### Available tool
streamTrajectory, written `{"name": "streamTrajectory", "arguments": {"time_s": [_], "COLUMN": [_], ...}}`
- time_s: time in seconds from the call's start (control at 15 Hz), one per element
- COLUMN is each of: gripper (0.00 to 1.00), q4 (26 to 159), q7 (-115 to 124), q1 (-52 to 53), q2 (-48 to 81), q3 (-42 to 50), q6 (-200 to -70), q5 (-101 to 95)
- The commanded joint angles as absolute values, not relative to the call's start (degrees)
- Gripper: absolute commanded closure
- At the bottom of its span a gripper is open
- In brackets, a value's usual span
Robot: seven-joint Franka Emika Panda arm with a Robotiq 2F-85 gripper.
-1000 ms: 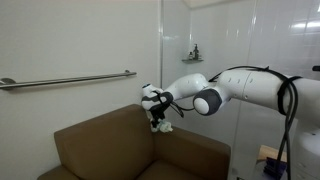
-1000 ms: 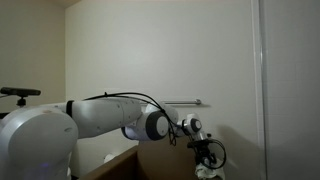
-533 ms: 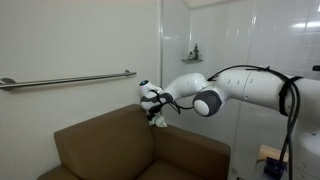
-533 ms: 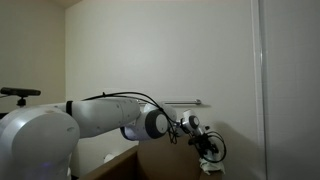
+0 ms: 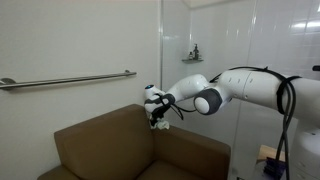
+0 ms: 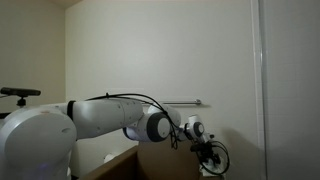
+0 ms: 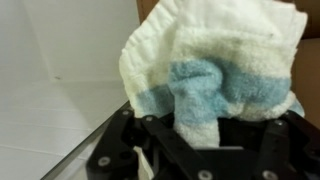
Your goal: Use the towel to wipe the arm rest
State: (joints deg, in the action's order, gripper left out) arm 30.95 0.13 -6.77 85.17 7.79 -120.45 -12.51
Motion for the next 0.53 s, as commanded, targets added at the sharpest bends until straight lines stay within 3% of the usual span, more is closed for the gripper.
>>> {"name": "streamTrajectory", "arguments": {"time_s": [0.0,0.47], "gripper": [0.95,0.95], "q4": [33.6,29.3], "q7": [-8.4,-16.6], "q1": [-9.2,-10.1], "q2": [85.1,84.6], "q3": [4.3,3.0], "q6": [-118.2,-102.1], "q5": [-9.4,-7.2]}}
